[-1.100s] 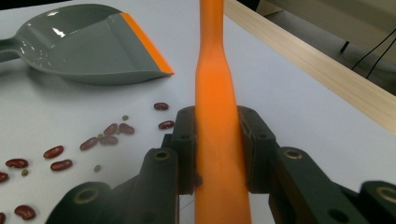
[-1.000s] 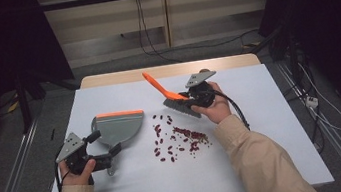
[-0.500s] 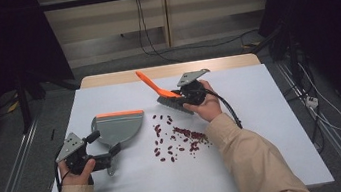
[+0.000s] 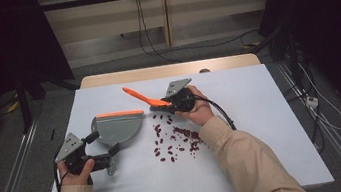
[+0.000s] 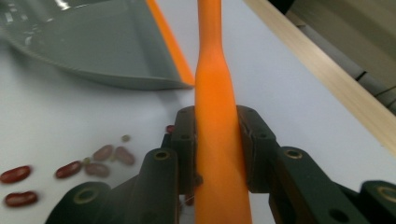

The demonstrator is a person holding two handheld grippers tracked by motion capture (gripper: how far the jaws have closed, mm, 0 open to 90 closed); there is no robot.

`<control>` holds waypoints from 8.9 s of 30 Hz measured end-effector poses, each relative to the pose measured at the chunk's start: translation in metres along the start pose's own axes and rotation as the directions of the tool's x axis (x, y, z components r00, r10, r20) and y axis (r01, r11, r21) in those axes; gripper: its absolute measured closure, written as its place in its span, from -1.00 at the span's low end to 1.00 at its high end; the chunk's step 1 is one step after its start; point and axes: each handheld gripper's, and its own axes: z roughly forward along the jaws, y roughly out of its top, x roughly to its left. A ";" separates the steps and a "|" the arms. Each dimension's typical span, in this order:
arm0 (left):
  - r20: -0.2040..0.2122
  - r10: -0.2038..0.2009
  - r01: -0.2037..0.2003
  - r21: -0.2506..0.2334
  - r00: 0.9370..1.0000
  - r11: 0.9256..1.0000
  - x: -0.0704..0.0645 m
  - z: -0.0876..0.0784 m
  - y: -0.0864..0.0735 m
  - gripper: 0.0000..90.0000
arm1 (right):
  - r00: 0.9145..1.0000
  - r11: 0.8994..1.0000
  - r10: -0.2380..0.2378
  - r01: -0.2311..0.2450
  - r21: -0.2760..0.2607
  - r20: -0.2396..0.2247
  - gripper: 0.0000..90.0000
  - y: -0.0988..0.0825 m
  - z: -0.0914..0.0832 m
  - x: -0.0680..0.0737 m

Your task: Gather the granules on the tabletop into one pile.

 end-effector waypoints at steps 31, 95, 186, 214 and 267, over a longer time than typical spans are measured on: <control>-0.008 0.001 -0.001 -0.003 1.000 1.000 -0.001 -0.001 0.001 -0.89 | 0.967 0.993 -0.115 0.115 -0.016 -0.228 0.58 -0.011 -0.044 0.049; -0.011 0.007 -0.007 -0.003 1.000 1.000 -0.001 -0.001 0.001 -0.89 | 0.892 0.879 0.445 -0.452 -0.149 -0.078 0.59 -0.001 -0.071 0.070; -0.008 0.025 -0.025 -0.001 1.000 1.000 -0.005 0.000 0.002 -0.89 | 0.637 0.646 0.763 -0.757 -0.096 0.111 0.56 -0.052 -0.077 0.094; -0.014 0.024 -0.024 -0.009 1.000 1.000 -0.004 0.000 0.002 -0.89 | 0.604 0.626 0.777 -0.771 -0.116 0.176 0.56 -0.058 -0.092 0.097; -0.014 0.035 -0.035 0.000 0.999 0.999 -0.003 0.002 0.002 -0.89 | 0.519 0.520 0.853 -0.836 -0.176 0.052 0.58 -0.024 -0.057 0.080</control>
